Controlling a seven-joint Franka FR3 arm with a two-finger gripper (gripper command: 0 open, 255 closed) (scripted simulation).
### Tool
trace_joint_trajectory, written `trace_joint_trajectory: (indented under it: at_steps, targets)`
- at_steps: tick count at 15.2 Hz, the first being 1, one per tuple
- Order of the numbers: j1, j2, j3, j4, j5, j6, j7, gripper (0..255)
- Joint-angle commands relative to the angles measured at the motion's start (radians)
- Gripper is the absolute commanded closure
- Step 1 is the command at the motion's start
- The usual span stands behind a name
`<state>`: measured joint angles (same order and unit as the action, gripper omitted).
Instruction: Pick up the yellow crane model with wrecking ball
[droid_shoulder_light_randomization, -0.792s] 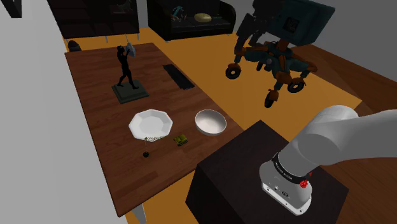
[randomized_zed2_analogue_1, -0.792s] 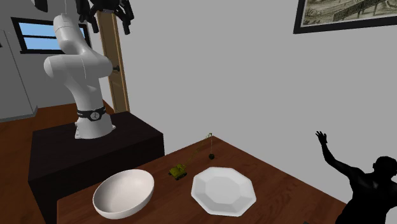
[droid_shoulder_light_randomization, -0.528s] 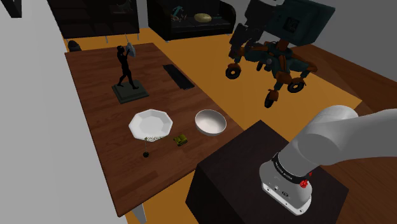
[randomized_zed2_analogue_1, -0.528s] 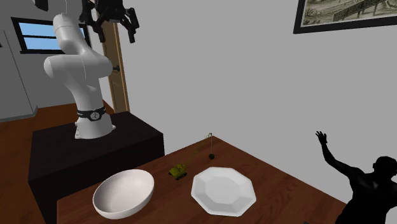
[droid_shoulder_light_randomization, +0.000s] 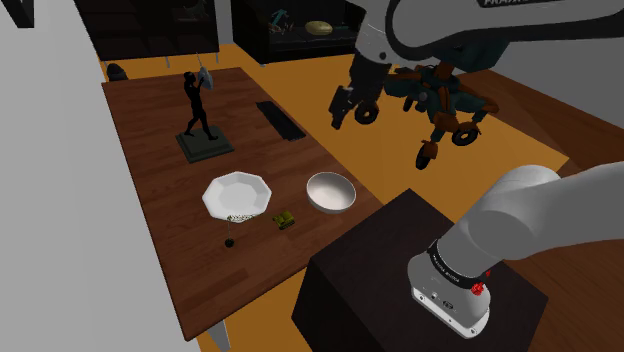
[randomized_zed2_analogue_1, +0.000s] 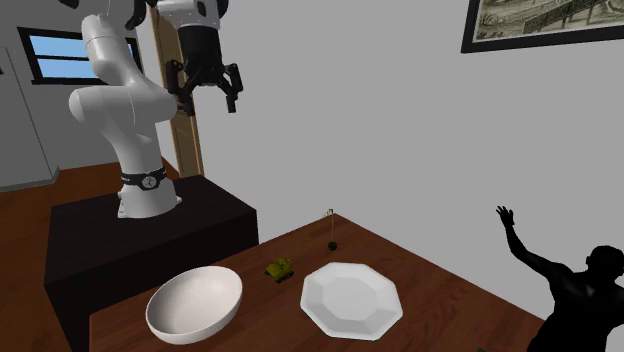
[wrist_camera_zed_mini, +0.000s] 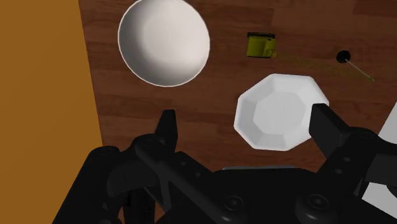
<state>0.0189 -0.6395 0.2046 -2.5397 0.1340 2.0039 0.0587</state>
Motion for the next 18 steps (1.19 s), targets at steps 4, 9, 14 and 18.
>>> trace_joint_trajectory:
  at_steps: [4,9,14,18]
  targets:
    - [-0.002,0.131,0.072,-0.055,0.005,0.171,0.076,0]
    - [-0.017,0.296,0.146,-0.079,-0.021,0.34,0.169,0]
    - [-0.05,0.499,0.215,-0.065,-0.116,0.499,0.304,0]
    - [-0.068,0.683,0.239,-0.026,-0.276,0.604,0.468,0]
